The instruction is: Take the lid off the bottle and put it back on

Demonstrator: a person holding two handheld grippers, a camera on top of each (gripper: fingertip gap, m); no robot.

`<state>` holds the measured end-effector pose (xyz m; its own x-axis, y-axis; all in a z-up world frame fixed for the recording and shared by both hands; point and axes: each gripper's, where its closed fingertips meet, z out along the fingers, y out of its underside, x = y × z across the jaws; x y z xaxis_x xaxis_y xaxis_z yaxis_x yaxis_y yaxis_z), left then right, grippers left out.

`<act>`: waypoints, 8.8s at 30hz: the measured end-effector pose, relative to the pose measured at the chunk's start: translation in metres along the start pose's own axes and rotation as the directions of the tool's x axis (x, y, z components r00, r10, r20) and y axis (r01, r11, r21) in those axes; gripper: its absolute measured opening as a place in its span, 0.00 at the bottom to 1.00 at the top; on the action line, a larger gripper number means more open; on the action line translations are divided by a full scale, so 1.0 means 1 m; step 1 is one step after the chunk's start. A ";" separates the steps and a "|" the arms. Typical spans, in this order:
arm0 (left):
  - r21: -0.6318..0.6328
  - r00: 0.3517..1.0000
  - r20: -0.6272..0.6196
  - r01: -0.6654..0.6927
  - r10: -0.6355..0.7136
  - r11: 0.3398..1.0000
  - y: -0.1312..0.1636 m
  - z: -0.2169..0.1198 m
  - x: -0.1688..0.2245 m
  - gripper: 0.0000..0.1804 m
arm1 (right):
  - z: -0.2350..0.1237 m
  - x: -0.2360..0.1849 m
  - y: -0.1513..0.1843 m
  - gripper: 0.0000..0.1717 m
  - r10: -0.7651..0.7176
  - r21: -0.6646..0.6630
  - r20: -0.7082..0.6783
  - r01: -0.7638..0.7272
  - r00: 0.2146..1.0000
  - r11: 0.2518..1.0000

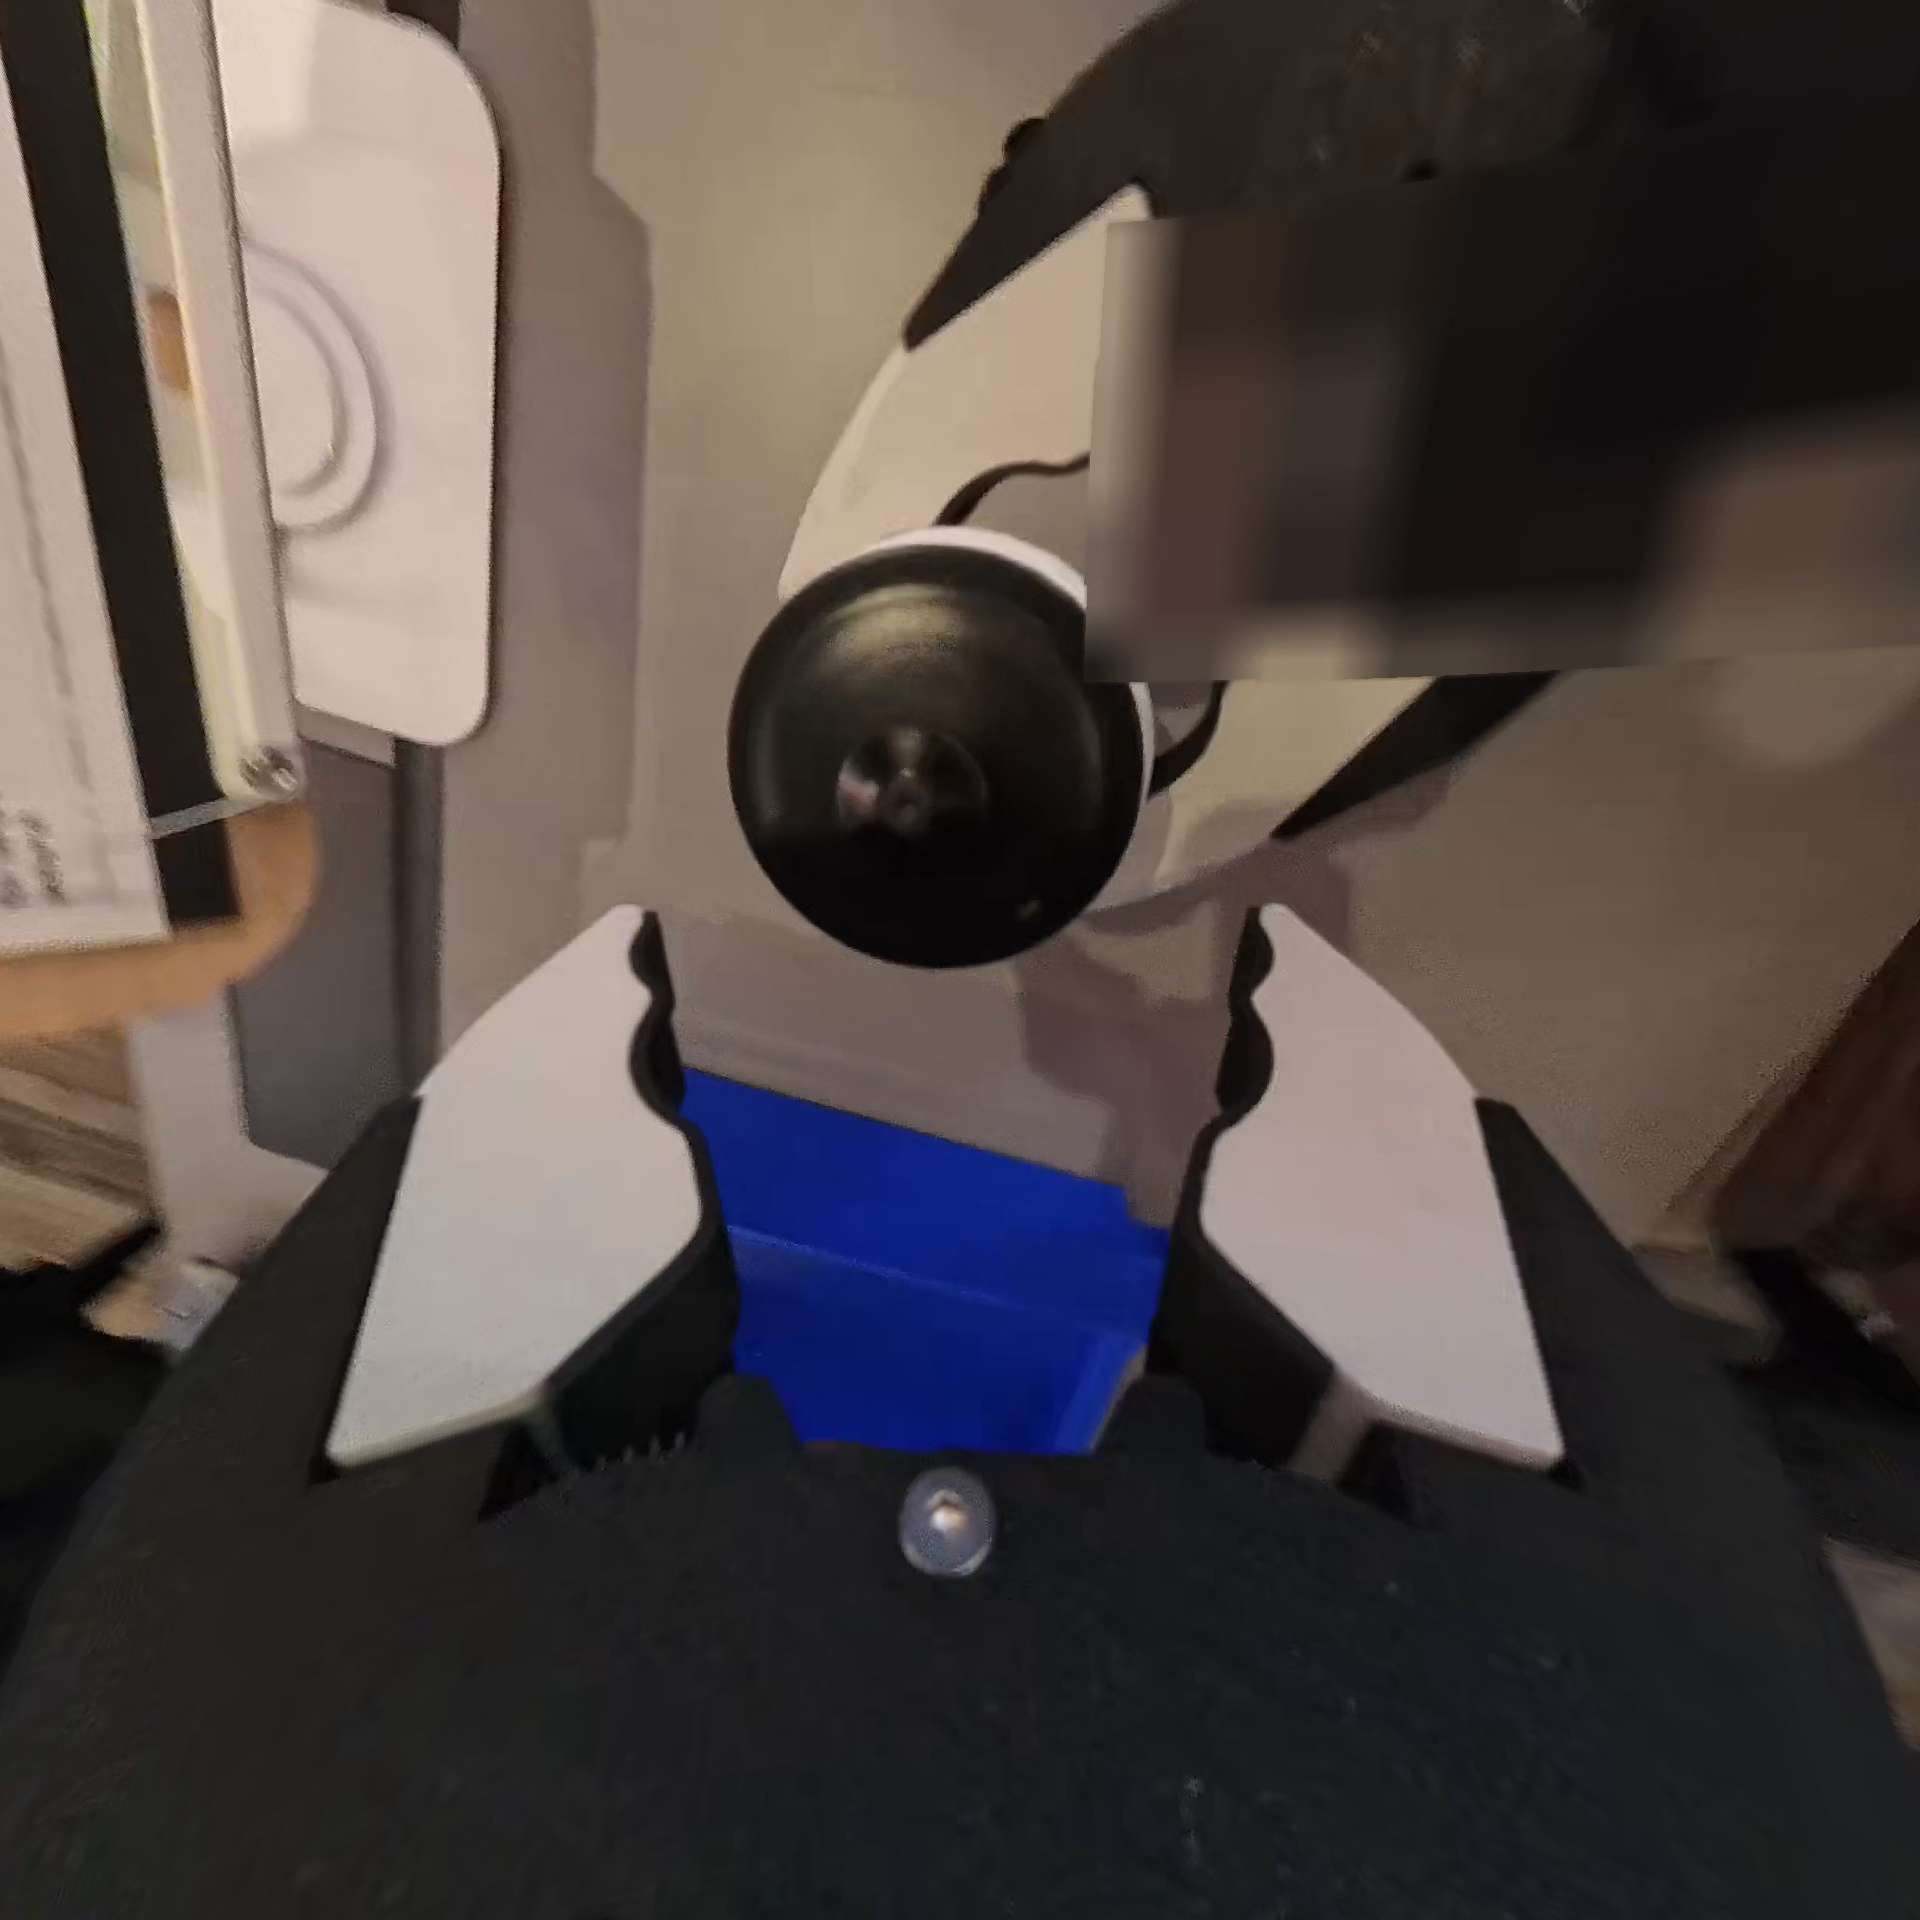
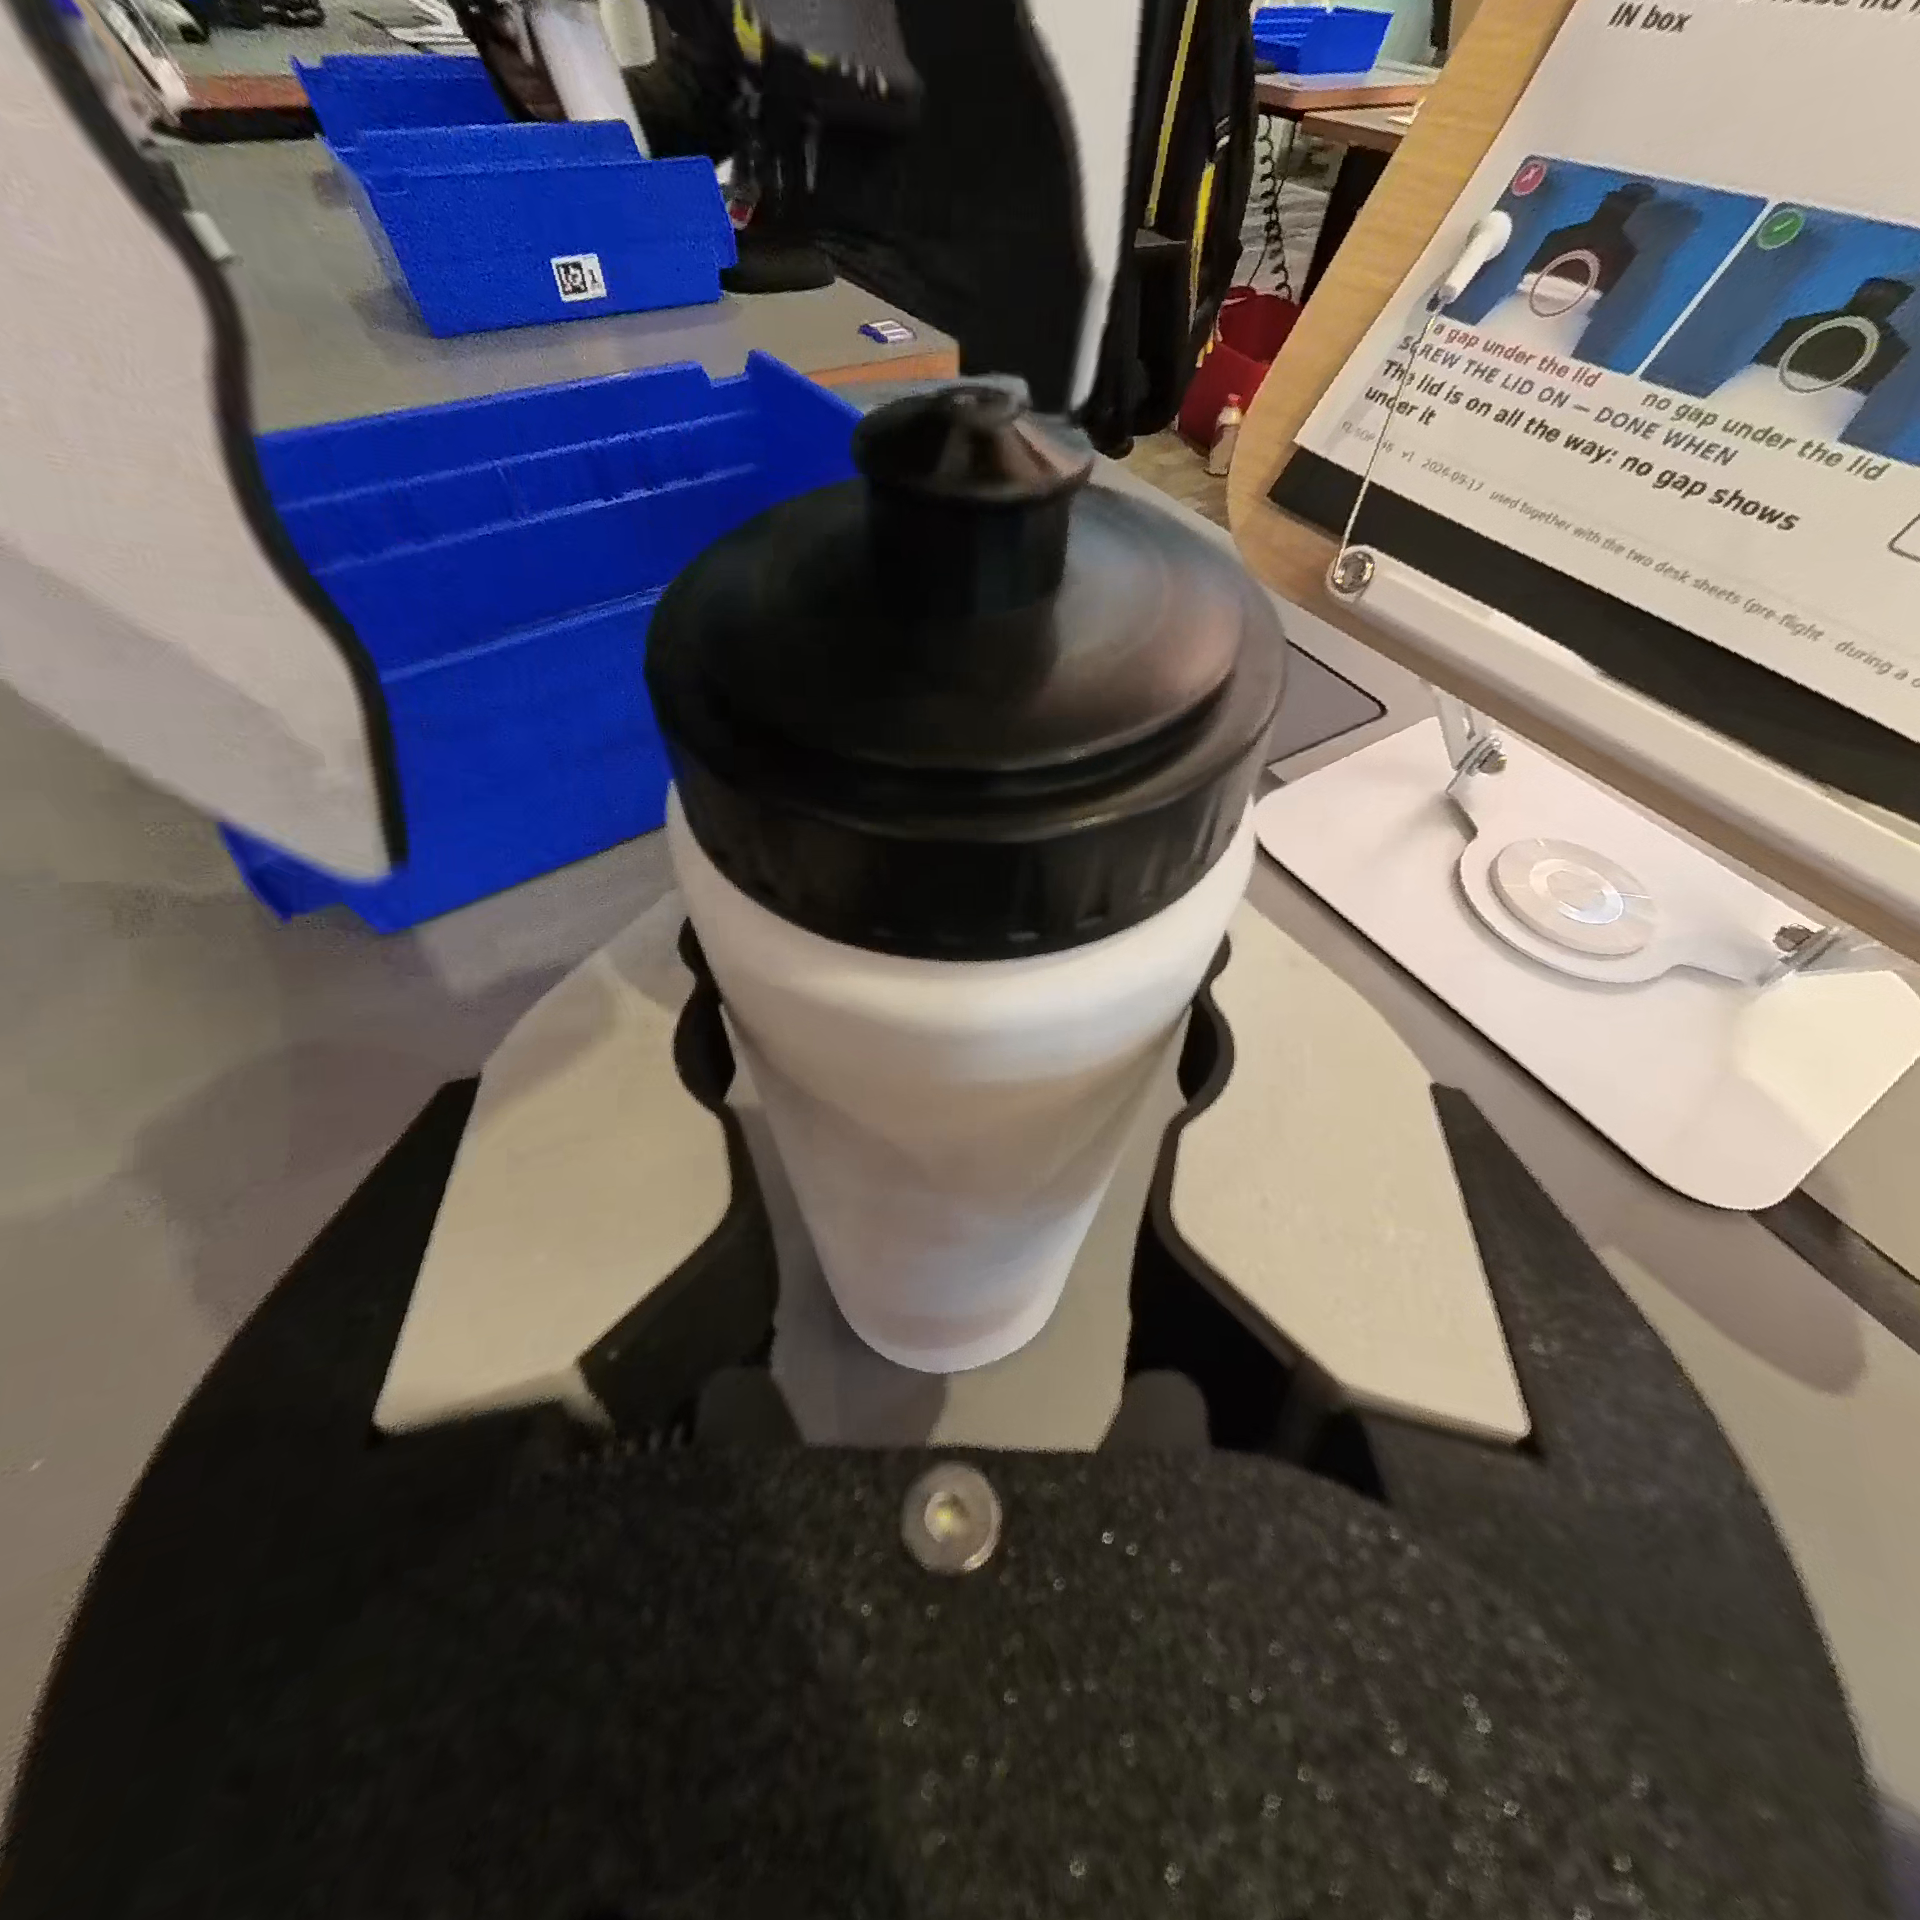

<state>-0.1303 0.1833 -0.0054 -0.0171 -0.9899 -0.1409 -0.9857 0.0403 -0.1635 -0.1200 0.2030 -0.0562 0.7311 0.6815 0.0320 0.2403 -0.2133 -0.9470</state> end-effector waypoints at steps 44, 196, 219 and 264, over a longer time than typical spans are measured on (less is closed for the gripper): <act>0.064 0.999 -0.029 0.016 -0.014 0.998 -0.024 0.014 -0.007 0.40 | 0.003 0.004 0.006 0.50 0.021 0.024 0.004 -0.021 1.000 0.999; -0.071 0.983 0.053 -0.171 0.175 0.983 -0.008 0.011 -0.016 0.53 | 0.002 0.005 0.008 0.50 0.042 0.007 -0.032 -0.042 0.999 0.999; -0.050 0.921 -0.120 0.368 -0.371 0.928 -0.014 0.009 0.003 0.43 | 0.002 0.006 0.008 0.50 0.044 -0.005 -0.041 -0.044 0.998 0.999; 0.086 0.916 -0.230 -0.317 0.328 0.945 -0.038 -0.004 -0.004 0.35 | 0.001 0.004 0.010 0.50 0.043 -0.035 -0.037 -0.044 0.998 0.998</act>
<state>-0.0937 0.1846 0.0056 -0.3776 -0.9250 0.0417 -0.9113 0.3632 -0.1941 -0.1152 0.2041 -0.0656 0.7637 0.6455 0.0034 0.2304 -0.2676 -0.9356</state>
